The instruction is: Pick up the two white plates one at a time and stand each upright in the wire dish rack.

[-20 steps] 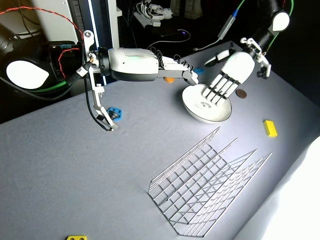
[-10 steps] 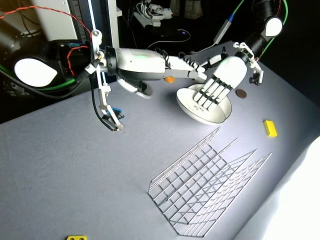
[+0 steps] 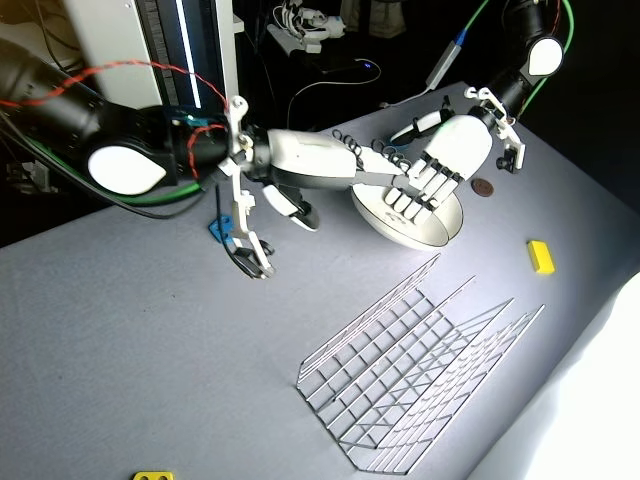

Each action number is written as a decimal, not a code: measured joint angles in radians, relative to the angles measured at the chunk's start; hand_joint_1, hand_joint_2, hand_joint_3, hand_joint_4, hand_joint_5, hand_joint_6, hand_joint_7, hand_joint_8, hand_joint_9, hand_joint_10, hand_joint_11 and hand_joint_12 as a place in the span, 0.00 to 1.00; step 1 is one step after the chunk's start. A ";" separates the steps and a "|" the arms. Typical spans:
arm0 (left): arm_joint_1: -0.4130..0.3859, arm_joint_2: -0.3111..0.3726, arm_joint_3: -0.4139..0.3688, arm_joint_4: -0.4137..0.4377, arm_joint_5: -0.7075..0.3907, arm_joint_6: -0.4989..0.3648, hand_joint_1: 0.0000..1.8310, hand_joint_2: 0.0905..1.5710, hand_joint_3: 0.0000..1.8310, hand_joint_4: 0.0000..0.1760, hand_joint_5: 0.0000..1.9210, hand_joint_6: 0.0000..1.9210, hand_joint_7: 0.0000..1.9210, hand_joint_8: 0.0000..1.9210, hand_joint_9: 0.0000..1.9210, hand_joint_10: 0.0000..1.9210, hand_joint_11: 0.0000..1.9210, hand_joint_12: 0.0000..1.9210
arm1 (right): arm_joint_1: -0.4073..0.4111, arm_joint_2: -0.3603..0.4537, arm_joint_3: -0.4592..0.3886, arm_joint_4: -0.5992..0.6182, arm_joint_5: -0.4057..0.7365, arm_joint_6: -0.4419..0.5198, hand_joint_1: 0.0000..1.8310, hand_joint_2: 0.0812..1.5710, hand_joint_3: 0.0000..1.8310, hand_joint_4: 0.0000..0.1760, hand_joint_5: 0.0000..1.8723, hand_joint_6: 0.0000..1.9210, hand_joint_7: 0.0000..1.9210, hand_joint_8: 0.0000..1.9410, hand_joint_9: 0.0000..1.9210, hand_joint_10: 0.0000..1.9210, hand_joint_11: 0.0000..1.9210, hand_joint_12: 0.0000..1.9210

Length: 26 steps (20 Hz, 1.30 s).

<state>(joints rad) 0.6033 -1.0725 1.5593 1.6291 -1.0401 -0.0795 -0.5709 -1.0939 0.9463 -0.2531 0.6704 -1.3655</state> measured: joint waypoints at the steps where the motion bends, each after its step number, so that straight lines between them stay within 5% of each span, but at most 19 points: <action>1: 0.000 0.000 0.000 0.000 0.000 0.000 0.00 0.64 0.00 0.00 0.02 0.00 0.00 0.00 0.00 0.00 0.00 0.00 | 0.000 -0.018 0.014 0.005 -0.003 0.000 0.66 0.53 0.00 0.00 0.00 0.00 0.00 0.00 0.00 0.00 0.00 0.20; 15: 0.000 -0.004 0.005 -0.003 0.000 0.000 0.00 0.65 0.00 0.00 0.02 0.00 0.00 0.00 0.00 0.00 0.00 0.00 | 0.011 -0.230 0.158 0.093 -0.011 -0.045 0.59 0.55 0.00 0.00 0.00 0.00 0.00 0.00 0.00 0.00 0.00 0.23; 20: 0.000 -0.008 0.012 -0.003 -0.003 0.000 0.00 0.65 0.00 0.00 0.01 0.00 0.00 0.00 0.00 0.00 0.00 0.00 | 0.019 -0.251 0.192 0.095 0.011 -0.045 0.58 0.55 0.00 0.00 0.01 0.00 0.00 0.00 0.01 0.00 0.00 0.36; 26: 0.000 -0.008 0.013 -0.003 -0.003 0.000 0.00 0.64 0.00 0.00 0.02 0.00 0.00 0.00 0.00 0.00 0.00 0.00 | 0.026 -0.266 0.203 0.094 0.029 -0.044 0.60 0.63 0.00 0.00 0.15 0.02 0.17 0.01 0.16 0.03 0.00 0.59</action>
<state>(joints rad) 0.6033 -1.0809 1.5726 1.6257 -1.0435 -0.0799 -0.5453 -1.3598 1.1496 -0.1589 0.6994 -1.4094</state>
